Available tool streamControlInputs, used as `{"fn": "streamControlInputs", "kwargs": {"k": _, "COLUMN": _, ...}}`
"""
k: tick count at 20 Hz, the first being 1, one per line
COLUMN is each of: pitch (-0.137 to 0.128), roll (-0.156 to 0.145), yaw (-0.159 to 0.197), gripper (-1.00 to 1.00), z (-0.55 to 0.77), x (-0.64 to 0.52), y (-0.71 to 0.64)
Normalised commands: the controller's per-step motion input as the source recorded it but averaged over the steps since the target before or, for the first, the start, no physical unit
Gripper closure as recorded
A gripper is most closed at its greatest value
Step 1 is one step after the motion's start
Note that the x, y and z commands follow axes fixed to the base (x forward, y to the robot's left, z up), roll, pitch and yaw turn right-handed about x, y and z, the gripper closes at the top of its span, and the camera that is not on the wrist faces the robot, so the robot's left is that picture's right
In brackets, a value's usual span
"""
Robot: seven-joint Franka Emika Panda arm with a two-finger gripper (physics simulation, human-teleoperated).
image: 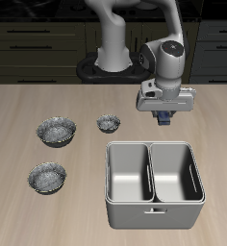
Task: Place the cream cheese in the smallest bowl
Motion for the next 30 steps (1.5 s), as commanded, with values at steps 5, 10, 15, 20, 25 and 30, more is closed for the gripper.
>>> {"fn": "streamControlInputs", "kwargs": {"k": 5, "pitch": -0.069, "roll": 0.039, "yaw": -0.016, "gripper": 1.0, "z": 0.61, "x": -0.01, "y": -0.27}}
{"fn": "streamControlInputs", "kwargs": {"k": 10, "pitch": -0.021, "roll": 0.025, "yaw": 0.01, "gripper": 1.0, "z": 0.26, "x": 0.03, "y": -0.17}}
{"fn": "streamControlInputs", "kwargs": {"k": 15, "pitch": -0.064, "roll": 0.051, "yaw": 0.025, "gripper": 1.0, "z": 0.39, "x": 0.09, "y": -0.38}}
{"fn": "streamControlInputs", "kwargs": {"k": 20, "pitch": -0.006, "roll": -0.034, "yaw": -0.01, "gripper": 1.0, "z": 0.25, "x": 0.09, "y": -0.54}}
{"fn": "streamControlInputs", "kwargs": {"k": 25, "pitch": 0.023, "roll": -0.04, "yaw": -0.005, "gripper": 1.0, "z": -0.02, "x": 0.17, "y": -0.47}}
{"fn": "streamControlInputs", "kwargs": {"k": 30, "pitch": 0.018, "roll": -0.041, "yaw": 0.0, "gripper": 1.0, "z": 0.01, "x": 0.16, "y": -0.34}}
